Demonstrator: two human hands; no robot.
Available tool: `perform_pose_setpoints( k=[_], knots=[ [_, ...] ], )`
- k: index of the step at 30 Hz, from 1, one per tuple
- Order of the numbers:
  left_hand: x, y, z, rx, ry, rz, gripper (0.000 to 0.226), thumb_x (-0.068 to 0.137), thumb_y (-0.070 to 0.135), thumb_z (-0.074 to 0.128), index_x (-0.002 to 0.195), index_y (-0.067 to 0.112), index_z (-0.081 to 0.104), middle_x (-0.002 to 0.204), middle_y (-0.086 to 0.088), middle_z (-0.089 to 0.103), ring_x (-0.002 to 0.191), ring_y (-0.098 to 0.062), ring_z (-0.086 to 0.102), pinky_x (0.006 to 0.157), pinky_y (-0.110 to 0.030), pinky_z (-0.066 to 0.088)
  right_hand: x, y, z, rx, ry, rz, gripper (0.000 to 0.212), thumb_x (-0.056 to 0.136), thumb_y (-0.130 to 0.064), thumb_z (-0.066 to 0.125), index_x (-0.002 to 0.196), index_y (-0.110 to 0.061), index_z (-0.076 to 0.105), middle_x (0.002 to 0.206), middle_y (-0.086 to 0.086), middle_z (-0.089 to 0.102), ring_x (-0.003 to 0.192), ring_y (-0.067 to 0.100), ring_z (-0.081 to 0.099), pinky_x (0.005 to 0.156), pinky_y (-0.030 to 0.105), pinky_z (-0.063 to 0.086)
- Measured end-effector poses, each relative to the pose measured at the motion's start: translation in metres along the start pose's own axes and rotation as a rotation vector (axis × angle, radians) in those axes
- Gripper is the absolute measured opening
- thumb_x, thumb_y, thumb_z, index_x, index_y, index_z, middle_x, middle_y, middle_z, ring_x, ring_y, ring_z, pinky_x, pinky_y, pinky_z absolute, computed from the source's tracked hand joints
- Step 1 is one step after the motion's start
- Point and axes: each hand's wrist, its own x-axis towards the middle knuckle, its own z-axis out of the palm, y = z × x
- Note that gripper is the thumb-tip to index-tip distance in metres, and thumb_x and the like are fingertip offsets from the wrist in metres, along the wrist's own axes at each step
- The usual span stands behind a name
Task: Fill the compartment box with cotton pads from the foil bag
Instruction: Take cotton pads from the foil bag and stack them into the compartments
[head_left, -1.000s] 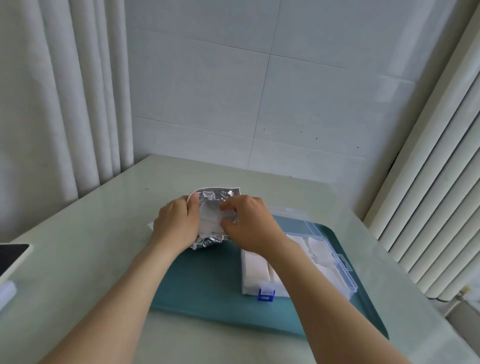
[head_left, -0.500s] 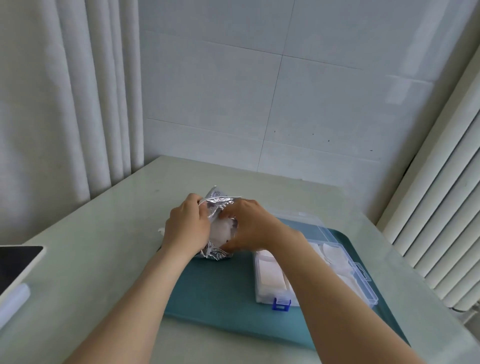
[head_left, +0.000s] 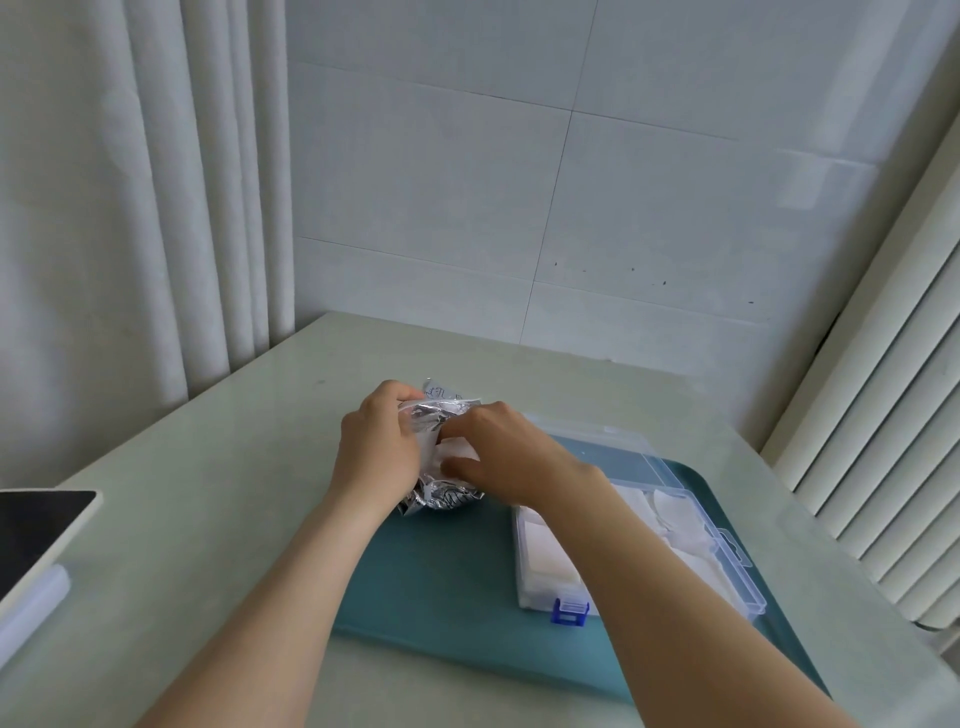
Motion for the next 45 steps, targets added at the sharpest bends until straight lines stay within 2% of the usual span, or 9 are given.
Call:
perform_pose_setpoints(
  k=[4, 11, 17, 20, 23, 28, 34, 39, 45],
  knots=[
    [-0.002, 0.002, -0.001, 0.011, 0.010, -0.024, 0.038, 0.100, -0.007, 0.046, 0.120, 0.015, 0.070, 0.119, -0.006, 0.072, 0.103, -0.028, 0.061, 0.077, -0.030, 0.041, 0.000, 0.005, 0.001, -0.087, 0.024, 0.049, 0.020, 0.094, -0.006, 0.053, 0.076, -0.014, 0.059, 0.077, 0.007, 0.056, 0.078, 0.033, 0.052, 0.067, 0.041, 0.046],
    [-0.003, 0.000, -0.003, 0.009, 0.066, -0.095, 0.030, 0.100, -0.002, 0.044, 0.121, 0.012, 0.060, 0.101, -0.005, 0.062, 0.098, -0.037, 0.059, 0.077, -0.038, 0.044, -0.009, 0.013, -0.008, 0.086, 0.143, 0.113, 0.031, 0.094, -0.010, 0.052, 0.067, -0.013, 0.037, 0.062, 0.008, 0.042, 0.059, 0.024, 0.033, 0.059, 0.041, 0.035],
    [-0.007, 0.003, -0.003, 0.001, 0.066, -0.012, 0.036, 0.086, -0.013, 0.044, 0.106, 0.017, 0.047, 0.092, -0.007, 0.058, 0.088, -0.039, 0.056, 0.070, -0.049, 0.048, -0.022, 0.015, -0.012, 0.235, 0.359, 0.169, 0.023, 0.087, -0.026, 0.056, 0.074, -0.007, 0.060, 0.066, 0.012, 0.060, 0.066, 0.033, 0.052, 0.061, 0.040, 0.048],
    [-0.009, 0.003, -0.003, 0.065, 0.085, 0.053, 0.032, 0.089, -0.008, 0.060, 0.102, 0.021, 0.054, 0.105, -0.008, 0.056, 0.085, -0.032, 0.056, 0.068, -0.042, 0.042, -0.025, 0.012, -0.010, 0.334, 0.429, 0.174, 0.026, 0.082, -0.033, 0.052, 0.079, -0.011, 0.068, 0.073, 0.005, 0.068, 0.073, 0.033, 0.063, 0.069, 0.041, 0.056],
    [-0.010, 0.008, -0.002, 0.047, 0.089, 0.107, 0.034, 0.093, -0.003, 0.053, 0.106, 0.024, 0.070, 0.118, -0.003, 0.055, 0.094, -0.024, 0.060, 0.078, -0.033, 0.040, -0.029, 0.009, -0.008, 0.343, 0.493, 0.191, 0.016, 0.087, -0.020, 0.058, 0.089, -0.013, 0.072, 0.080, 0.001, 0.072, 0.076, 0.031, 0.064, 0.073, 0.040, 0.056],
    [-0.013, 0.009, 0.006, 0.130, 0.033, 0.272, 0.020, 0.097, 0.037, 0.058, 0.106, 0.029, 0.073, 0.129, 0.001, 0.054, 0.117, -0.024, 0.061, 0.101, -0.046, 0.048, -0.036, 0.007, -0.003, 0.383, 0.499, 0.244, 0.027, 0.089, -0.007, 0.057, 0.111, -0.013, 0.073, 0.079, 0.003, 0.073, 0.070, 0.032, 0.070, 0.070, 0.042, 0.060],
    [-0.012, 0.001, 0.010, 0.178, -0.072, 0.315, 0.009, 0.097, 0.020, 0.072, 0.106, 0.023, 0.074, 0.134, -0.002, 0.048, 0.122, -0.029, 0.062, 0.095, -0.039, 0.052, -0.039, 0.006, -0.008, 0.500, 0.376, 0.316, 0.030, 0.078, -0.014, 0.067, 0.107, -0.017, 0.073, 0.087, 0.003, 0.073, 0.084, 0.031, 0.071, 0.074, 0.046, 0.063],
    [-0.012, 0.005, 0.007, 0.188, -0.071, 0.299, 0.012, 0.094, 0.011, 0.071, 0.099, 0.020, 0.078, 0.132, -0.003, 0.053, 0.125, -0.026, 0.063, 0.093, -0.036, 0.052, -0.037, -0.011, -0.016, 0.438, 0.243, 0.242, 0.015, 0.083, -0.015, 0.072, 0.092, -0.005, 0.066, 0.078, 0.006, 0.063, 0.072, 0.023, 0.051, 0.067, 0.033, 0.047],
    [-0.015, 0.010, 0.002, 0.202, -0.052, 0.275, 0.025, 0.089, 0.005, 0.067, 0.102, 0.024, 0.077, 0.132, 0.000, 0.052, 0.117, -0.026, 0.064, 0.092, -0.042, 0.054, -0.034, -0.007, -0.008, 0.441, 0.376, 0.323, 0.016, 0.077, 0.002, 0.063, 0.089, -0.007, 0.070, 0.067, 0.002, 0.059, 0.071, 0.029, 0.046, 0.057, 0.029, 0.035]
  ],
)
